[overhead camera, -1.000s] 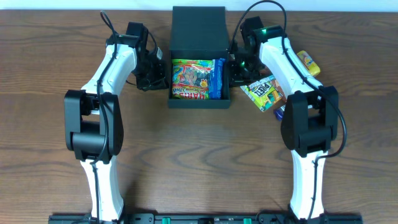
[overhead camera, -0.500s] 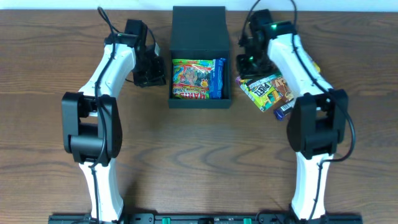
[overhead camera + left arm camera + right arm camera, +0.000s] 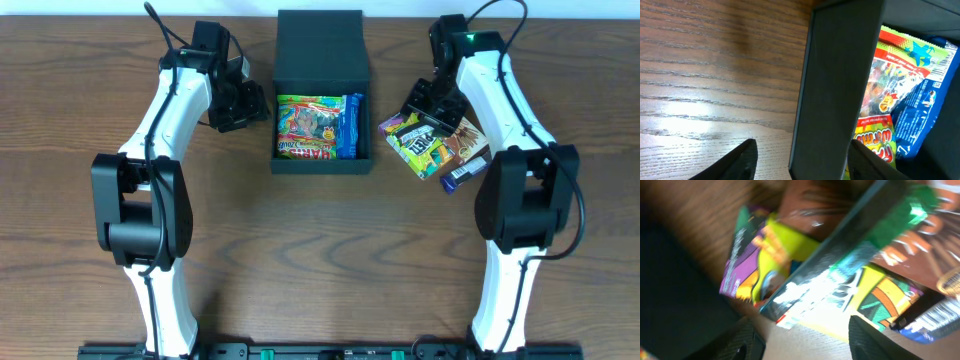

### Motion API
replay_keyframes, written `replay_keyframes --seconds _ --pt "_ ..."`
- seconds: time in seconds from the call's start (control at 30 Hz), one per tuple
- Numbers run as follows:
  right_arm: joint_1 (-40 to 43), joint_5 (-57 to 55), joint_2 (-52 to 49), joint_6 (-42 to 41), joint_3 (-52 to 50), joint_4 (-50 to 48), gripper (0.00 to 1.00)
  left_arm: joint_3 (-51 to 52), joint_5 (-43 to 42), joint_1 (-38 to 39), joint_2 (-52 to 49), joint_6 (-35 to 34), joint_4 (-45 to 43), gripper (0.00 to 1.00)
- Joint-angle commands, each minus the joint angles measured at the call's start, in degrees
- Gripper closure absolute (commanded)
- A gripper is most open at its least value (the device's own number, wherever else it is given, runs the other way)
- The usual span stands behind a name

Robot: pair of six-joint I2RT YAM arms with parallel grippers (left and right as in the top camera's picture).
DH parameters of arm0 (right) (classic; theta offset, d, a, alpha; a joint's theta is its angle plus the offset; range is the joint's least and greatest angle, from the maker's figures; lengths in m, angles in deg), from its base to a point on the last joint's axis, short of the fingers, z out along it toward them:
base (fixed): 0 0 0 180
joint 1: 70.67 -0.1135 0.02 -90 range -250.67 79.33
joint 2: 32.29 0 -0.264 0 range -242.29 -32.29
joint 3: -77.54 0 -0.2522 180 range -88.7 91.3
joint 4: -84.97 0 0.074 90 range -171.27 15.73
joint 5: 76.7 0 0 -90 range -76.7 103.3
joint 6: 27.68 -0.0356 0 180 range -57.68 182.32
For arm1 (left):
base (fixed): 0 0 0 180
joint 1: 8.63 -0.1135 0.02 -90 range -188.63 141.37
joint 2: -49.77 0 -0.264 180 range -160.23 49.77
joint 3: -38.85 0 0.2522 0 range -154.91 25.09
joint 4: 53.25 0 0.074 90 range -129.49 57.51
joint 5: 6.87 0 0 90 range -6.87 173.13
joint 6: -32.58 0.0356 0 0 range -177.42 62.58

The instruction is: Pack container

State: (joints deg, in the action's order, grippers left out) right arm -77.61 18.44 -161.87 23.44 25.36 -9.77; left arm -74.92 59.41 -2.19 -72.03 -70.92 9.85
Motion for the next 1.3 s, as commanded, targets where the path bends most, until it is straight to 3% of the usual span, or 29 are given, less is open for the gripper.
replay_keyframes --seconds 0.0,0.33,0.9,1.27 --pt "-0.22 -4.98 1.4 -10.16 0.98 0.11 0.38 -1.09 0.66 -0.2 1.33 0.2 -0.22 0.39" --pt "-0.22 -5.11 -1.62 -17.46 0.98 -0.76 0.41 -1.09 1.86 -0.2 1.33 0.2 -1.27 0.34" --pt "-0.26 -4.04 -4.63 -18.34 0.98 -2.97 0.46 -1.09 1.86 -0.2 1.33 1.31 -1.38 0.33" --pt "-0.26 -4.09 -5.55 -17.84 0.98 -2.38 0.64 -1.09 1.86 -0.2 1.33 1.31 -1.31 0.33"
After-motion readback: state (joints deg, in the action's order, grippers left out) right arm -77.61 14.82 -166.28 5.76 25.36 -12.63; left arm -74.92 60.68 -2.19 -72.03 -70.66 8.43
